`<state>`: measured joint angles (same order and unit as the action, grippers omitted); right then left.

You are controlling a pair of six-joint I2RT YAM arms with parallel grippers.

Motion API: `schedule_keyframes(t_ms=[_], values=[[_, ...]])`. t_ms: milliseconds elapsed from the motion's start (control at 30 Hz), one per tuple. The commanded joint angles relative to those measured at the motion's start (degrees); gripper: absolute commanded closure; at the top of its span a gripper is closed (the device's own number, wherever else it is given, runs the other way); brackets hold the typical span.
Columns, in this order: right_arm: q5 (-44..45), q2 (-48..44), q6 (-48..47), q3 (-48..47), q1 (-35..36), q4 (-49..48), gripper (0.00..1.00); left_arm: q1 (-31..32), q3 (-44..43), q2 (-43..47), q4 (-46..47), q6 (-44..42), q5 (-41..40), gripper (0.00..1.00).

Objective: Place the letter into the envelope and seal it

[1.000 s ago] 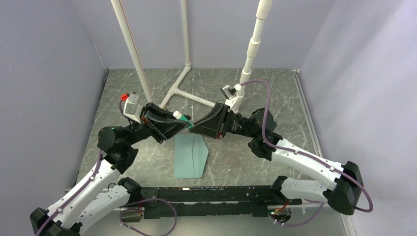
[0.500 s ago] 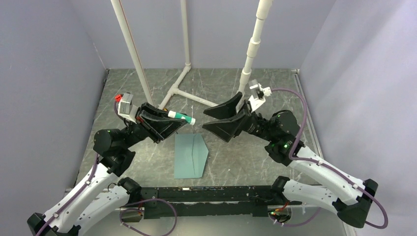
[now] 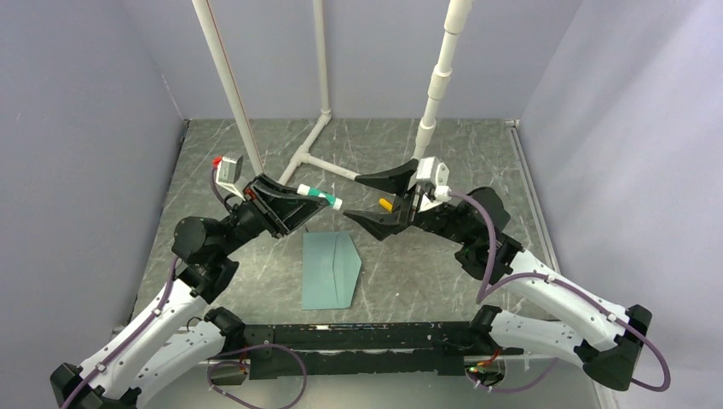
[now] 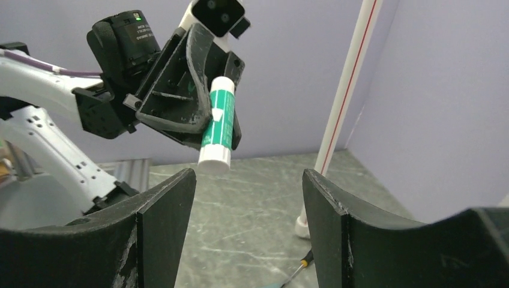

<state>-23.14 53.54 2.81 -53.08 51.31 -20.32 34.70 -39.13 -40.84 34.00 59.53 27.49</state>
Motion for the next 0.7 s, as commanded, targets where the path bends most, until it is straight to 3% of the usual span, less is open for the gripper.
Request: schedule_keyframes(t_ms=[0, 467, 667], values=[[-1.05, -0.49, -9.70, 0.92, 0.99, -8.08, 0.31, 0.02, -1.90, -0.07, -2.56, 2.24, -1.53, 0.97], [2.45, 2.09, -21.25, 0.75, 7.30, -5.86, 0.33, 0.01, -2.09, 0.10, -3.59, 2.94, -1.78, 0.98], [5.64, 3.85, -22.84, -0.21, 8.89, -4.68, 0.42, 0.00, -2.17, 0.32, -4.23, 2.79, -1.90, 0.98]])
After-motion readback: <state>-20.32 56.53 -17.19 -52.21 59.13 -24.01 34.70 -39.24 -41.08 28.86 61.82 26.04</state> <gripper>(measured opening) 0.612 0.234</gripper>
